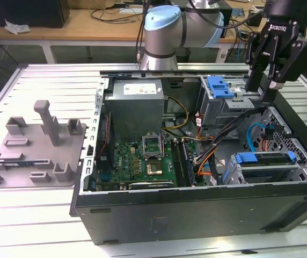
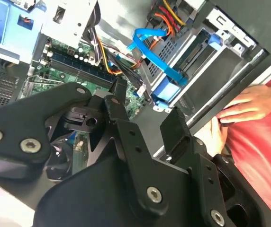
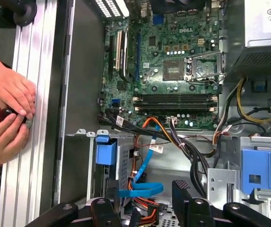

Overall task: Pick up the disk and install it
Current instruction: 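Insert the first disk wire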

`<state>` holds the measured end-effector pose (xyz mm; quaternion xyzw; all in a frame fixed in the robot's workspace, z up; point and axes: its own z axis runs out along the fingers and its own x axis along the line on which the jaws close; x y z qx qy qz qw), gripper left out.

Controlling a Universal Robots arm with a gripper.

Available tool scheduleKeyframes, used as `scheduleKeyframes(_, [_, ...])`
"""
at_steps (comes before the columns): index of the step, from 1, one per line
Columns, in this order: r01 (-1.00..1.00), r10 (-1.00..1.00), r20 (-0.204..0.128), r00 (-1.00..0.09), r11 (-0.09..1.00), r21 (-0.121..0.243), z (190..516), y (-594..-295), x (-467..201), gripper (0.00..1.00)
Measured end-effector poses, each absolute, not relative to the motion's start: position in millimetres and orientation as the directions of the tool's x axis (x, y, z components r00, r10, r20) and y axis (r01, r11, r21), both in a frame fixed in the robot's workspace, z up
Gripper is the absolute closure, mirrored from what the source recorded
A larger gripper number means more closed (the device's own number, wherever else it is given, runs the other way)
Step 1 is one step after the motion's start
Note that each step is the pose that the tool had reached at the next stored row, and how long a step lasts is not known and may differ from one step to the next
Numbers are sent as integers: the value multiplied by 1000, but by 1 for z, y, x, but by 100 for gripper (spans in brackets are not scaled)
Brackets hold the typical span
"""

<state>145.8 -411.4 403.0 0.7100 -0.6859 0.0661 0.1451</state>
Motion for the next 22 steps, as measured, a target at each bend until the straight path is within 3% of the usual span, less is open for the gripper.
scheduleKeyframes(3, [-992, -954, 292, 62, -27, 123, 402, -411, 157, 44])
scheduleKeyframes(10, [-983, -951, 294, -95, 135, 120, 397, -411, 160, 44])
scheduleKeyframes(22, [-984, -936, 317, -155, 176, 39, 396, -405, 171, 44])
